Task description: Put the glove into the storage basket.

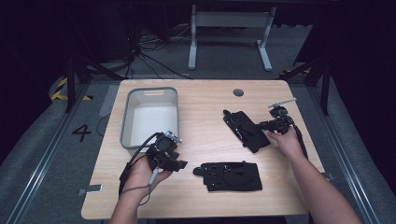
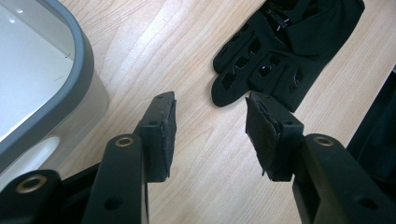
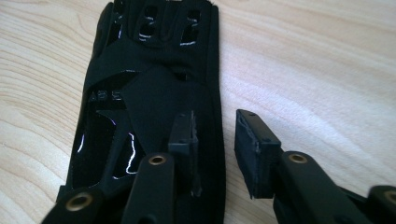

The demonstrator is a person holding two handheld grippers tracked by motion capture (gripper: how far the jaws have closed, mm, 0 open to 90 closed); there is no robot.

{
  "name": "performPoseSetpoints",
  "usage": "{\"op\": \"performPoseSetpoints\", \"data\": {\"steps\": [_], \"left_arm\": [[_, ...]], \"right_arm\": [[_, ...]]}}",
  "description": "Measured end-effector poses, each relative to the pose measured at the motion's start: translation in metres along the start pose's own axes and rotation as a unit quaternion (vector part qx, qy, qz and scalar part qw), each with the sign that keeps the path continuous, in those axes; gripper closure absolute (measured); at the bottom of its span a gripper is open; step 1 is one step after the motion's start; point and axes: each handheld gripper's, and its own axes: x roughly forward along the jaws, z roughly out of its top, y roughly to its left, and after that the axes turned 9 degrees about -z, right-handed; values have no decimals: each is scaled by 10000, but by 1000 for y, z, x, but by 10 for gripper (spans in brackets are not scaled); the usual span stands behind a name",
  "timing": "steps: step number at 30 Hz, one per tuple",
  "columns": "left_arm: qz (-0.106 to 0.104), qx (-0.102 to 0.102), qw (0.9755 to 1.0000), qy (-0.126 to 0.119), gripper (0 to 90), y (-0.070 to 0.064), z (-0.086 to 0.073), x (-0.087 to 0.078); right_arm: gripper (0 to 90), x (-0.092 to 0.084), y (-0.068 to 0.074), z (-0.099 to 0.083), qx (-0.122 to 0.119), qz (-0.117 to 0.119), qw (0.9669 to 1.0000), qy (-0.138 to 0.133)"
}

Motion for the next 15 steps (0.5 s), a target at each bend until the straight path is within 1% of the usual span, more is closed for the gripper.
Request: {"op": "performPoseSetpoints", "data": {"steps": [1,3,5,6,7,9,10,11,14,15], "left_arm": [[-1,1,10000,1,532,0,0,0],[-1,0,10000,6,532,1,0,1],[0,4,10000,14,532,0,0,1],[-5,4,10000,17,532,0,0,1],[-9,5,10000,20,532,0,0,1],[1,23,10000,-1,532,-1,0,1],[28,23,10000,-30,532,-1,0,0],[28,23,10000,-30,533,-1,0,0],[31,12,10000,-63,533,-1,0,-1],[31,20,10000,-68,532,-1,0,-1]], "right_arm": [[669,2,0,0,6,17,10000,55],[663,5,2,-1,-61,-12,9999,155],[660,7,4,-1,-108,-53,9998,169],[658,7,6,-1,-183,-115,9996,167],[658,7,6,-1,-183,-115,9996,167],[630,7,9,-1,-285,-240,9992,145],[648,8,12,-1,-350,-321,9988,150],[648,8,12,-1,-350,-321,9988,150],[698,8,13,0,-323,-286,9990,149],[709,8,14,-1,-346,-301,9988,139]]}}
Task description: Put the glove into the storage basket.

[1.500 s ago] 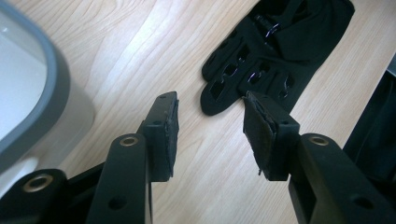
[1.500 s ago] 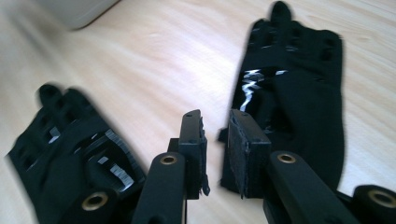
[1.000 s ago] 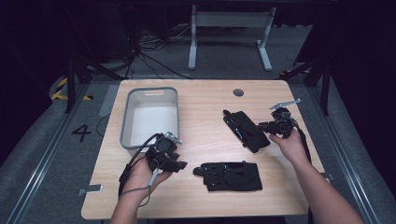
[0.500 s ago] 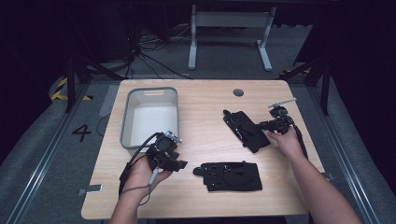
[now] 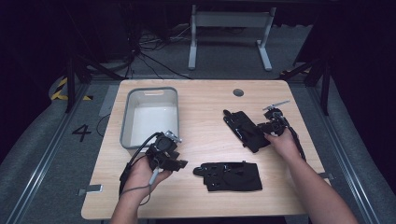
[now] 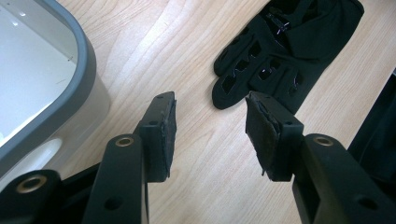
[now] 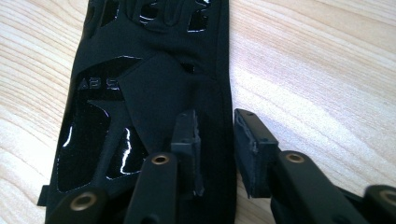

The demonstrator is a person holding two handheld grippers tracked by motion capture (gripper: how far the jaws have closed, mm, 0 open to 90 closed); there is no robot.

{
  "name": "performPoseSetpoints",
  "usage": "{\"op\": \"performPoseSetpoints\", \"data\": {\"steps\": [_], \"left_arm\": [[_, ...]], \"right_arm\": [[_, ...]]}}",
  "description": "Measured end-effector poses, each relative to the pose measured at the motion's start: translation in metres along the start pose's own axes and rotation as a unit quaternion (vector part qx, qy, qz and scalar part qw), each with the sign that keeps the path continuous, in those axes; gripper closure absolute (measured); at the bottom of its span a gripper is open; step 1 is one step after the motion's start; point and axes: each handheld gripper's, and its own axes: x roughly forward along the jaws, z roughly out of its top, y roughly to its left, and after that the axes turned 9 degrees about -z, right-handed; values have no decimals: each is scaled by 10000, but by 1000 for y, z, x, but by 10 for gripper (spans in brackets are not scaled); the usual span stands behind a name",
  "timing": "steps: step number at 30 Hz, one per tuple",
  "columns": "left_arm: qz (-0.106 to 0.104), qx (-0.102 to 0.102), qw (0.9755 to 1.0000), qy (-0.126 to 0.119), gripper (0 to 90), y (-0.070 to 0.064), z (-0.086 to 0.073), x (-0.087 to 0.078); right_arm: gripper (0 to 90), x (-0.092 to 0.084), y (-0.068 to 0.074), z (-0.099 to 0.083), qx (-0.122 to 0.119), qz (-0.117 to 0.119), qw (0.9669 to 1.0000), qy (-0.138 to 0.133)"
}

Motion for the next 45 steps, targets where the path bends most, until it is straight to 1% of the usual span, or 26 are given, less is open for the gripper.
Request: {"op": "performPoseSetpoints", "data": {"steps": [1,2,3,6,7,10,12,14,17,18,21,22,26,28,29,30,31,32,33,34,35,40,43,44,45], "left_arm": [[-1,-3,10000,-7,533,0,0,0],[-2,-7,10000,-12,533,0,0,0],[-6,-8,10000,-9,533,0,0,0],[-10,-14,10000,5,533,0,0,0],[-19,-10,10000,8,534,0,0,1],[-22,-9,10000,8,535,0,0,1],[-21,-14,10000,-4,534,1,0,1],[-23,-28,10000,0,535,1,0,1],[-20,-11,10000,5,535,1,1,1],[-18,1,10000,11,535,1,1,1],[-13,20,10000,-7,536,-1,2,1],[-20,25,10000,-7,535,-1,2,2],[-29,34,10000,18,536,-1,3,3],[-41,42,10000,17,536,-1,4,3],[-45,55,10000,19,536,-1,5,3],[-48,65,10000,29,536,-1,6,4],[-58,64,10000,26,536,-1,6,4],[-53,84,9999,33,536,-1,7,5],[-61,89,9999,30,536,-1,8,5],[-69,98,9999,32,536,-2,9,6],[-72,113,9999,41,536,-2,10,6],[-110,167,9998,56,536,-3,14,9],[-129,201,9997,56,536,-4,17,12],[-152,218,9996,61,536,-4,18,12],[-203,223,9995,38,535,-4,19,13]], "right_arm": [[750,0,2,0,2,1,10000,17],[768,0,2,0,20,22,10000,24],[768,0,2,0,20,22,10000,24],[830,1,0,1,181,179,9997,66],[839,1,-1,1,233,221,9994,86],[851,-2,0,1,256,219,9994,77],[854,-6,2,2,240,240,9994,-15],[855,-13,6,4,135,222,9996,-116],[856,-27,12,8,-60,170,9991,-376],[856,-30,14,9,-104,156,9990,-404],[856,-41,19,11,-352,13,9979,-542],[856,-44,20,12,-381,-11,9976,-576],[858,-56,22,11,-434,30,9965,-707],[858,-62,24,10,-500,8,9957,-781],[858,-69,26,10,-570,14,9946,-867],[859,-73,27,9,-604,21,9943,-884],[859,-73,27,9,-604,21,9943,-884],[859,-77,28,9,-641,26,9938,-909],[859,-84,31,8,-724,16,9927,-963],[859,-84,31,8,-724,16,9927,-963],[858,-88,33,7,-763,29,9923,-977],[858,-104,44,1,-1046,-27,9890,-1045],[858,-114,52,-4,-1150,52,9871,-1110],[858,-119,55,-6,-1179,131,9860,-1168],[858,-121,57,-8,-1179,183,9857,-1189]]}}
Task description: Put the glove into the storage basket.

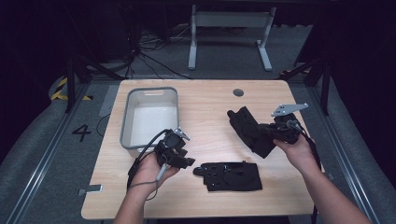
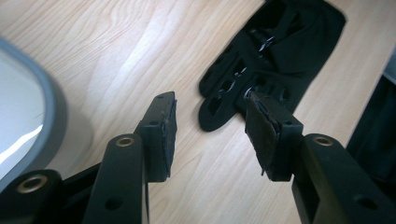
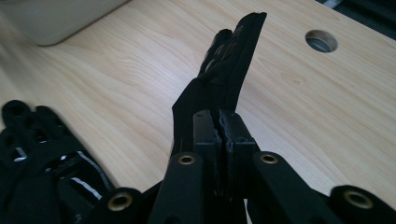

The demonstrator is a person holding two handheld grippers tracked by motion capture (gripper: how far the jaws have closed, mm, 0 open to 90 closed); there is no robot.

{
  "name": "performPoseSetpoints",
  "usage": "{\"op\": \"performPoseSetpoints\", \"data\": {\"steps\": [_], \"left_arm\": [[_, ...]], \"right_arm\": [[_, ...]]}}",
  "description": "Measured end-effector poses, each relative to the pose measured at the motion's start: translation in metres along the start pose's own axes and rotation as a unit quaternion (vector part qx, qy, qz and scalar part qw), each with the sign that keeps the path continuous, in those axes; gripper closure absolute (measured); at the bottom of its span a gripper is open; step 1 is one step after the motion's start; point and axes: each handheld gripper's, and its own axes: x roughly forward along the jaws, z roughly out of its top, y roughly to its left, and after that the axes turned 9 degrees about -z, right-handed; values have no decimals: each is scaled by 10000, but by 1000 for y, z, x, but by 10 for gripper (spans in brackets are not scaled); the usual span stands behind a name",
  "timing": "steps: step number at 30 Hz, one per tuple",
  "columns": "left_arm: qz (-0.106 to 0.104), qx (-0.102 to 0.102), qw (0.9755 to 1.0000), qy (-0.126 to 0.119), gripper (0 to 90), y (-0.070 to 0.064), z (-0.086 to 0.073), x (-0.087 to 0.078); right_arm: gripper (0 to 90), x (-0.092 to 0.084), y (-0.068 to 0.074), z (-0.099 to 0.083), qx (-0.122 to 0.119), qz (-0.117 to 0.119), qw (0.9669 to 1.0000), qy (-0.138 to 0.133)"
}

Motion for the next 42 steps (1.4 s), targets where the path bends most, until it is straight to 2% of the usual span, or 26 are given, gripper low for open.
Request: {"op": "performPoseSetpoints", "data": {"steps": [2,11,23,28,33,37,39,42], "left_arm": [[-92,41,9999,-38,535,-1,2,0],[-81,79,9999,-65,535,-2,6,1],[-86,67,9999,-57,534,-2,5,1],[-90,72,9999,-55,534,-3,5,1],[-91,73,9999,-42,534,-3,5,2],[-93,70,9999,-34,534,-3,5,2],[-91,62,9999,-30,534,-3,5,2],[-91,53,9999,-25,534,-3,5,2]], "right_arm": [[858,-3,2,0,-25,39,10000,-15],[857,-23,18,-8,-215,151,9996,-91],[856,-23,31,-26,-276,305,9991,69],[856,-23,34,-28,-367,207,9990,115],[855,-24,41,-29,-601,9,9980,189],[853,-22,49,-30,-664,-35,9974,268],[850,-20,53,-31,-797,-62,9965,263],[848,-20,57,-31,-855,-61,9960,265]]}}
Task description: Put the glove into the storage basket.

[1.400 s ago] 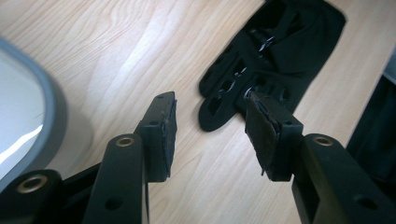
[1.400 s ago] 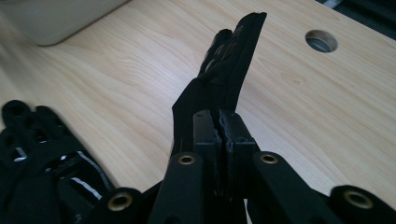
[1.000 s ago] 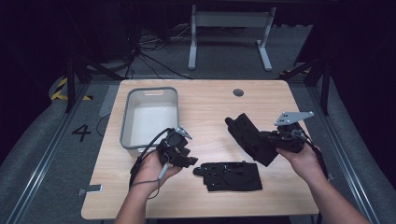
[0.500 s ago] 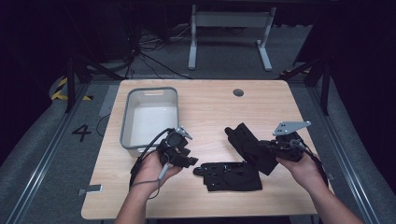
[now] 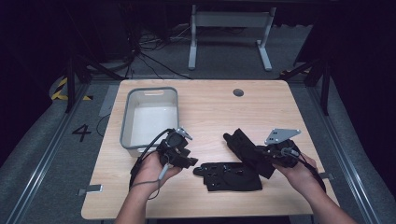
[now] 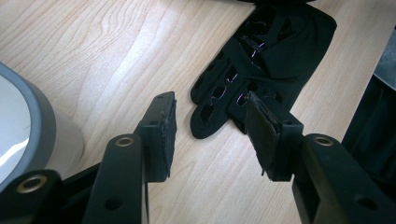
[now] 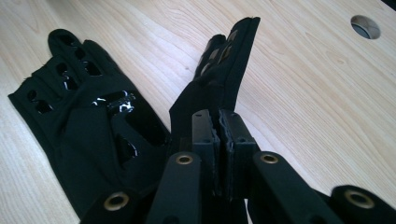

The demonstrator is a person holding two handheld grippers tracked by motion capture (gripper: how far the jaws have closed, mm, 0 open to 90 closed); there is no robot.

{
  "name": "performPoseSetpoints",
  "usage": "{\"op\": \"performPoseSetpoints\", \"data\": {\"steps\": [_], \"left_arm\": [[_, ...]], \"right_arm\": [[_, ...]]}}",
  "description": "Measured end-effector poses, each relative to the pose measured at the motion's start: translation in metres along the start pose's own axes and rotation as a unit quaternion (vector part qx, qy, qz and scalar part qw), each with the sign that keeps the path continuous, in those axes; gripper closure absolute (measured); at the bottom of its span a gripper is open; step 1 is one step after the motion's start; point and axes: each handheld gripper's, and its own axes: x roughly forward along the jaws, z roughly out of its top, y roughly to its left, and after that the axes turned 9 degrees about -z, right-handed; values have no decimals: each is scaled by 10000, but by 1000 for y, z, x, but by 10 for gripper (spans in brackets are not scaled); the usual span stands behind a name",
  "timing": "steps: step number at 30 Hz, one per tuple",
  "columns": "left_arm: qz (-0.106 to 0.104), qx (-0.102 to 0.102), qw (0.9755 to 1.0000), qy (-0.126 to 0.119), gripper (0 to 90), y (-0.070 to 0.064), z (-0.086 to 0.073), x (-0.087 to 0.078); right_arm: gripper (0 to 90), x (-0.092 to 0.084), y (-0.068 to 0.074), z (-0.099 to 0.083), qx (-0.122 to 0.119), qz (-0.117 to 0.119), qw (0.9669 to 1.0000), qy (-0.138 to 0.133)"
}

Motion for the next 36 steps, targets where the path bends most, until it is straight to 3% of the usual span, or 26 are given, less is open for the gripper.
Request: {"op": "performPoseSetpoints", "data": {"steps": [7,12,15,16,19,21,32,36], "left_arm": [[-12,-3,10000,6,533,-1,0,1],[-23,12,10000,35,532,-1,0,1],[-24,9,10000,35,532,-2,0,1],[-27,7,10000,35,531,-2,0,1],[-58,4,10000,55,534,-1,0,1],[-81,-5,9999,75,540,-2,0,2],[-276,-58,9993,240,617,-2,1,7],[-339,155,9985,396,703,-7,2,10]], "right_arm": [[840,-4,13,4,-79,109,9999,-21],[820,-7,28,6,-191,344,9992,-37],[784,-7,38,6,-236,669,9975,-4],[778,-6,42,6,-244,903,9956,-21],[755,-7,47,5,-283,1274,9914,-11],[752,-7,47,4,-282,1287,9913,-41],[733,-3,24,-5,389,1177,9922,-143],[762,-3,19,-9,447,1191,9919,-57]]}}
